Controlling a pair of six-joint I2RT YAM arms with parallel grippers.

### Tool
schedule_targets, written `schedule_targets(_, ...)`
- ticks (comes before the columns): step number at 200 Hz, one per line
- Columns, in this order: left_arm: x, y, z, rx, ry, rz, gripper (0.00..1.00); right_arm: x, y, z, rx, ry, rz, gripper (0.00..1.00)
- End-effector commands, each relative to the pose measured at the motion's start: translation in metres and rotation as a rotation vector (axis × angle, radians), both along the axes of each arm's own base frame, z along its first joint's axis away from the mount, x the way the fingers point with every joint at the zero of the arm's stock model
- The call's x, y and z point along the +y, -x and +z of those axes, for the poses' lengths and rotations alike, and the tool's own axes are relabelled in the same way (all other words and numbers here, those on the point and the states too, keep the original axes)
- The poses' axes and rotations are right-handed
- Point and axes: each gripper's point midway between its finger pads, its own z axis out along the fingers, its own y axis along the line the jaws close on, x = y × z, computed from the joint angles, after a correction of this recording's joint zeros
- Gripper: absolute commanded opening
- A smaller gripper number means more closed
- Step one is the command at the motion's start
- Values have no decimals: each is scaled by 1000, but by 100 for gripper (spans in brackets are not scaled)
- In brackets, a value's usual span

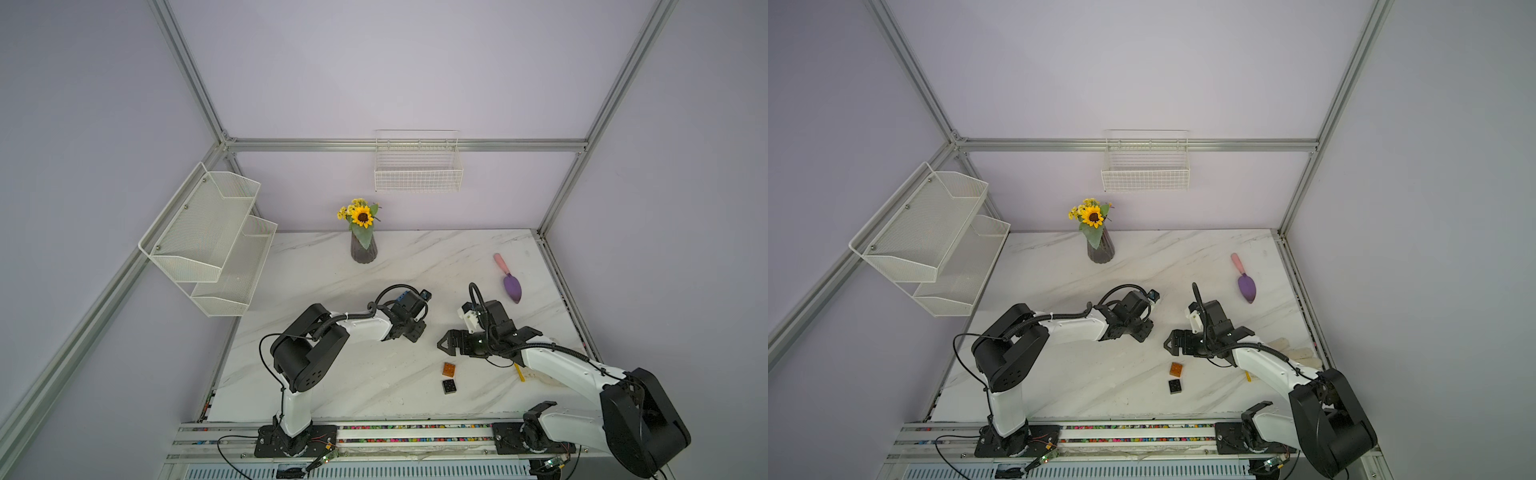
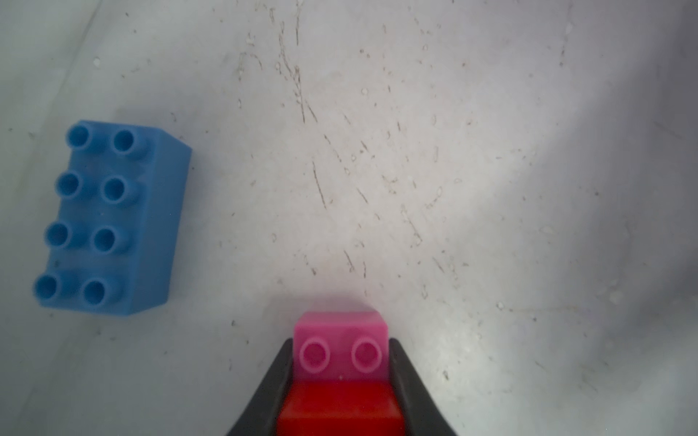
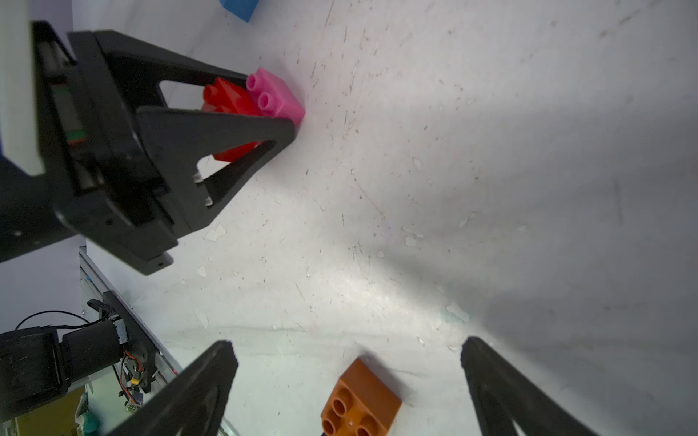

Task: Assemble the letter v with lego
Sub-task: Pick up the lego brick from the center of the board, then assemble the lego brick with the lego brick.

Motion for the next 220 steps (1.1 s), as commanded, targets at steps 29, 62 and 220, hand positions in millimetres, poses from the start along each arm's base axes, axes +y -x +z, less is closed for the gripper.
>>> schedule_targets(29, 25, -9, 59, 24, -26, -29, 21, 14, -29, 17, -74, -10, 53, 97)
schedule_targets(62, 39, -23, 68, 26, -16, -11, 20, 21, -37, 17, -80, -2, 93, 97)
schedule_targets(220, 47, -77, 44, -23, -14, -87, 19, 42, -48, 10, -87, -6, 175, 97)
